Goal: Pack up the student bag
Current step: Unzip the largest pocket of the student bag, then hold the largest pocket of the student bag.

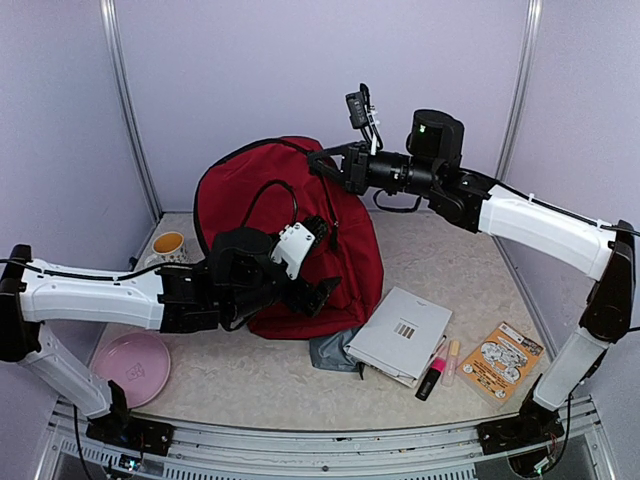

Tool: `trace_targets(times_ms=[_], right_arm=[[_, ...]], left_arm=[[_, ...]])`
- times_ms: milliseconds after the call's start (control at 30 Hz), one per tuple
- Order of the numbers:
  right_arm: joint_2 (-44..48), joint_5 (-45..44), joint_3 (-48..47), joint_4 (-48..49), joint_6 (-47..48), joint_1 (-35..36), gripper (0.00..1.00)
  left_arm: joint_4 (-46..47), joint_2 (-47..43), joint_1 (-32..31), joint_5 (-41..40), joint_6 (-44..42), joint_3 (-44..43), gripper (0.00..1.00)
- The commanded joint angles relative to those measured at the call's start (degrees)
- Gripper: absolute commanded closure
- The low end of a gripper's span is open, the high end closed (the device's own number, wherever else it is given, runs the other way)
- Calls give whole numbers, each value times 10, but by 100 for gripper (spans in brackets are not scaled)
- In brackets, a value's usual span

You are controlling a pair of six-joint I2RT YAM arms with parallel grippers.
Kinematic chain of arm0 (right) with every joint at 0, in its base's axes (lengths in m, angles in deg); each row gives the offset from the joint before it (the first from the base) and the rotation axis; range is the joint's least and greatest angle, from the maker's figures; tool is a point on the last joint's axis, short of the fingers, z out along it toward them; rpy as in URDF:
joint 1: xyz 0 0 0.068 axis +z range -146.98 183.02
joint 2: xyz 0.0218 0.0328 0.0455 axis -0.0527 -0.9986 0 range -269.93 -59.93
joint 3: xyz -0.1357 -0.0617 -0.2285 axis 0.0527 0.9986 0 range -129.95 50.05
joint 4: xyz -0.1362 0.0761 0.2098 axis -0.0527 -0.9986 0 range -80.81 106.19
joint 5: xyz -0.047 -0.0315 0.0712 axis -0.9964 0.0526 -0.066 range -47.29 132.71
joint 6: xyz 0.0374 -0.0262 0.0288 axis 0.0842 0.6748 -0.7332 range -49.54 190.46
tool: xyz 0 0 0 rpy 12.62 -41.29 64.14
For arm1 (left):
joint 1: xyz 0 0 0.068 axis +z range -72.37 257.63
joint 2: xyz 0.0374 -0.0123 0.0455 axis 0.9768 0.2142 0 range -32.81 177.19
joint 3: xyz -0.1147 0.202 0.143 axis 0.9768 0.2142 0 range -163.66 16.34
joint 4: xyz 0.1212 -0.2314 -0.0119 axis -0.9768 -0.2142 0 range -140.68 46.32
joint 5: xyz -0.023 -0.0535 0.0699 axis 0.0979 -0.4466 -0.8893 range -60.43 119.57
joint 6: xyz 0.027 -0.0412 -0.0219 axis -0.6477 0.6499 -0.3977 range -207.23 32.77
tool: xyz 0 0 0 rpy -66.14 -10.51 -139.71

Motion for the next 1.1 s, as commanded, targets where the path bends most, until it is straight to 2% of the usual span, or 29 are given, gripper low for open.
trace_targets(times_ms=[0,167,267,400,567,700,1067], right_arm=[[18,5,17,42,-11,0,100],[25,8,18,40,-14,-1,100],[27,8,18,40,-15,0,100],[29,11,16,40,-16,-1,100],[21,-8,-20,8,3,-10,100],[11,-24,-62,0,7,-30,100],[-57,17,-163,-1,-13,-48,100]], left_arm=[[107,37,-25,-190,-104,-9,11],[185,39,-21,-220,-151,30,46],[199,41,-12,-231,-158,33,64],[204,33,-4,-218,-169,46,99],[186,-13,-9,-144,-180,95,100],[110,-48,-19,-73,-193,119,100],[45,-145,-30,37,-221,193,100]])
